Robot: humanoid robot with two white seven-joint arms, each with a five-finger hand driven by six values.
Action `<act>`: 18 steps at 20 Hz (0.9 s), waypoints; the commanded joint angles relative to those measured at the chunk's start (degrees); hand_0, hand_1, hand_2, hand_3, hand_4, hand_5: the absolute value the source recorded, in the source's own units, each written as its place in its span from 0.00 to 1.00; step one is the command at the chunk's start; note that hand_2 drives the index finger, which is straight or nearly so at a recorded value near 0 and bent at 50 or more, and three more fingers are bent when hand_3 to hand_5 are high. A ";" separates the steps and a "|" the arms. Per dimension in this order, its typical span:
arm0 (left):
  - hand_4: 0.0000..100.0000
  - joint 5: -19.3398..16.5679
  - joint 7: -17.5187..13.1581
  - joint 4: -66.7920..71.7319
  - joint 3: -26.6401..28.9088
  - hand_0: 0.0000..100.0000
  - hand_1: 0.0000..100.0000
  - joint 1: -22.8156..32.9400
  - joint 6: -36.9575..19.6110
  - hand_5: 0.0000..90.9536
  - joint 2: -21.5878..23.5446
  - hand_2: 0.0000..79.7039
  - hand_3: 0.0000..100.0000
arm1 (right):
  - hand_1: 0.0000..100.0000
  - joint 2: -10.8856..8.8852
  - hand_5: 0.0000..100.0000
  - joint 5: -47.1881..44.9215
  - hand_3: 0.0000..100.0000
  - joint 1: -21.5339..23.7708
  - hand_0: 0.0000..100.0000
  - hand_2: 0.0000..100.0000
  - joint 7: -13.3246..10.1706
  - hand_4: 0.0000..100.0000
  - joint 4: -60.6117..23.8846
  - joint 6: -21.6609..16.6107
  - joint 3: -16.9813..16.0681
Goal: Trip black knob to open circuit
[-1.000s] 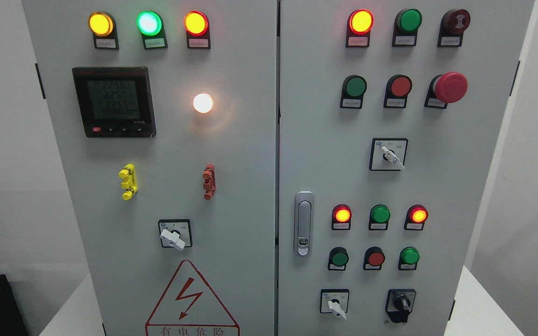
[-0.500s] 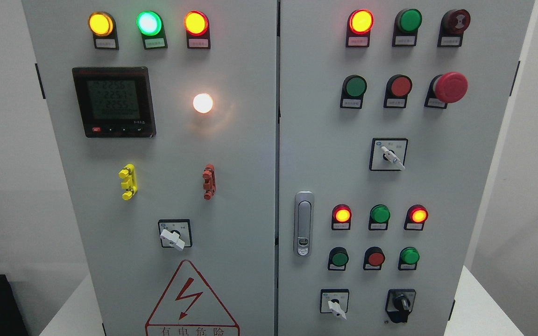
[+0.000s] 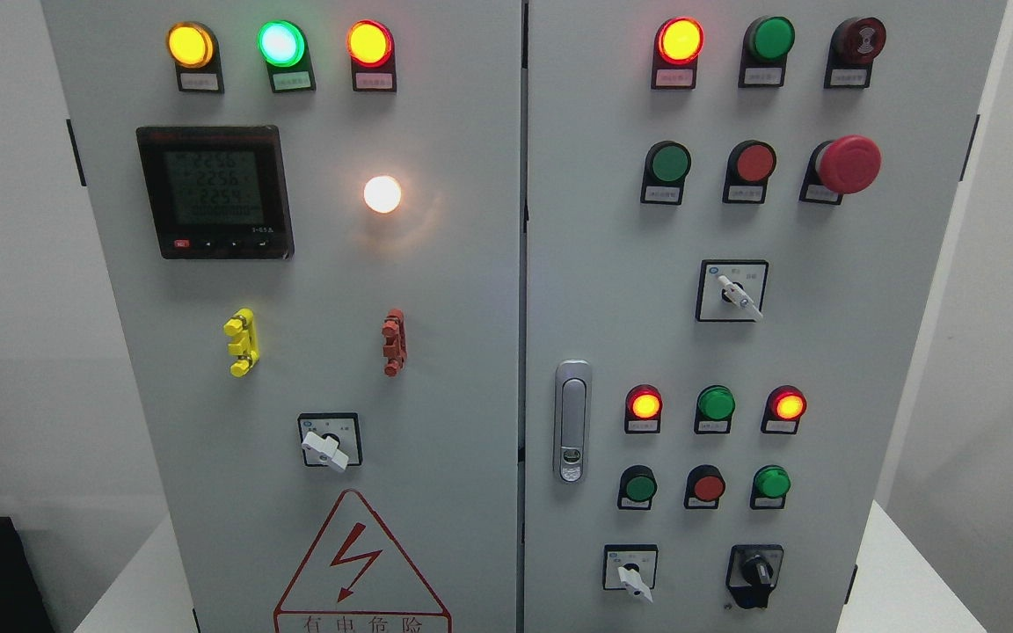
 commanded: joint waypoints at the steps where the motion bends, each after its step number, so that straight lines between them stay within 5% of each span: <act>1: 0.00 0.14 0.01 -0.01 0.07 0.12 0.39 -0.14 -0.11 0.00 -0.09 0.00 0.00 | 0.05 -0.06 0.96 -0.27 1.00 -1.28 0.00 0.03 0.45 1.00 -2.37 0.35 -0.24; 18: 0.00 0.14 0.01 -0.01 0.07 0.12 0.39 -0.14 -0.03 0.00 -0.09 0.00 0.00 | 0.05 -0.67 0.96 -1.24 1.00 -5.24 0.00 0.04 0.46 1.00 -4.92 2.90 -1.91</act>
